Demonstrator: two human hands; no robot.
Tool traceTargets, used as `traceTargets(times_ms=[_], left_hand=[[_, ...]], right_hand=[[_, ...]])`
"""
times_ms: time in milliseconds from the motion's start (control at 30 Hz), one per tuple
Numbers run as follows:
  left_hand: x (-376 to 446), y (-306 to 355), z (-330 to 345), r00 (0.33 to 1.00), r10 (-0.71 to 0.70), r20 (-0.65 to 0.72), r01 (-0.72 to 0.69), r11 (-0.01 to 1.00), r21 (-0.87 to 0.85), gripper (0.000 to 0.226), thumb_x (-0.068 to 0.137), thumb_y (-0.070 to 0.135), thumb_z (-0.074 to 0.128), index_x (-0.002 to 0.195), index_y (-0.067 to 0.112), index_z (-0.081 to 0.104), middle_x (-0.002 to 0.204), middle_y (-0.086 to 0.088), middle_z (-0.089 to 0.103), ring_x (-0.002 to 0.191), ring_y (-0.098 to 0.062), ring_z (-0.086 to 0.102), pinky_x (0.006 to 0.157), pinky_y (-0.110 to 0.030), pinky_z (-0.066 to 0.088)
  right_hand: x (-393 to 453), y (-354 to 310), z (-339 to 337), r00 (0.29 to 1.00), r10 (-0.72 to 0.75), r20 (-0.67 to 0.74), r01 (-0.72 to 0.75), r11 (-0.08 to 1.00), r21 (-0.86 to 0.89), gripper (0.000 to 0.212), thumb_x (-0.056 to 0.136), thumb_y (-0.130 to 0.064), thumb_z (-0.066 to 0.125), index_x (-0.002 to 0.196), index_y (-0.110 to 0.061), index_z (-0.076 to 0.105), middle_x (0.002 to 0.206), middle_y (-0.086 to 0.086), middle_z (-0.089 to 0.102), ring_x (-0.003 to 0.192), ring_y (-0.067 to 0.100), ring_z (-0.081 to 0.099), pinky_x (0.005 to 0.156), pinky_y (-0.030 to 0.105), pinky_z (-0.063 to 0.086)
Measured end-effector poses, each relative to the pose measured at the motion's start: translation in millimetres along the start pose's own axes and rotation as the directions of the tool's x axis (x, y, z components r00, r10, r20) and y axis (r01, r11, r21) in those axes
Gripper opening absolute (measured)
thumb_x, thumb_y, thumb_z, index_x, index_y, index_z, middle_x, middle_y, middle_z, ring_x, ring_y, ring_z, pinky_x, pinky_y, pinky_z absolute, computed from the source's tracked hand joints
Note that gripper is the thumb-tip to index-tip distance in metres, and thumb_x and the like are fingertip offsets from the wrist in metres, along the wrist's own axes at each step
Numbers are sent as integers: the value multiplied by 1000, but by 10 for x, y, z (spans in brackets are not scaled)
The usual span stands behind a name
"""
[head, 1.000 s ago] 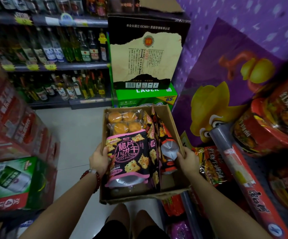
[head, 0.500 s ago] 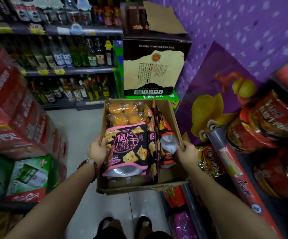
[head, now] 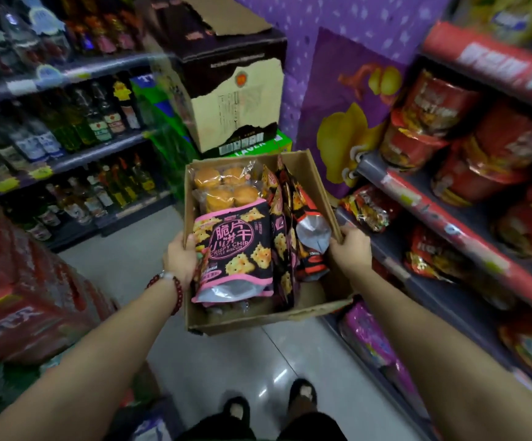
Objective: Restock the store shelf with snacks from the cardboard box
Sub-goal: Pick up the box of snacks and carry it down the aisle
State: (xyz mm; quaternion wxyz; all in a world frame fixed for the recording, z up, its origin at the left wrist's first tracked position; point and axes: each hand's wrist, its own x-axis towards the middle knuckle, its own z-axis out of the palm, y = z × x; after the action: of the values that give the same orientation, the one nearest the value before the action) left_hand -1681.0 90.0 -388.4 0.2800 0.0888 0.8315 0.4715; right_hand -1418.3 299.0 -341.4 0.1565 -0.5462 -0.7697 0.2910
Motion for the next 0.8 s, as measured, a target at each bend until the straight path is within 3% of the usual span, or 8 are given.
traceTargets(times_ms=[300,400,467,633,800], left_hand=[[-525,152,107,970,153,188,-163,986,42,32,100,41,38,125,30,54,108,-4,69,100,-27,66,93,-50,51],[-656,180,159,950,221,222,-246,965,94,34,101,35,38,129,25,55,106,-4,69,99,-27,65,93,-46,51],[-666,172,213,928,250,278,-291,950,116,33,101,37,39,128,25,55,106,-5,69,98,-28,66,92,-46,52],[-545,111,380,865,275,420,-370,915,162,36,97,47,39,129,35,50,103,2,71,97,-25,67,92,-48,52],[-557,204,579,763,368,532,-516,842,157,36,102,30,41,135,20,53,106,2,62,101,-22,59,93,-35,45]], right_hand=[[-725,346,-416,990,124,-61,-124,992,-3,18,82,-16,60,67,-10,53,64,6,55,67,28,56,62,29,37],[-953,514,-510,985,153,-81,-148,987,59,21,81,-17,60,64,-6,55,62,5,55,60,22,51,59,32,44],[-1099,600,-548,977,189,-99,-182,980,76,16,78,-18,60,69,-5,59,59,5,57,59,23,54,56,34,46],[-1491,747,-560,937,317,-145,-309,948,78,13,78,-15,65,69,-10,58,64,1,59,60,14,55,47,22,34],[-1908,846,-356,845,479,-236,-451,877,164,10,78,-16,67,73,-8,63,65,0,60,60,14,53,59,26,38]])
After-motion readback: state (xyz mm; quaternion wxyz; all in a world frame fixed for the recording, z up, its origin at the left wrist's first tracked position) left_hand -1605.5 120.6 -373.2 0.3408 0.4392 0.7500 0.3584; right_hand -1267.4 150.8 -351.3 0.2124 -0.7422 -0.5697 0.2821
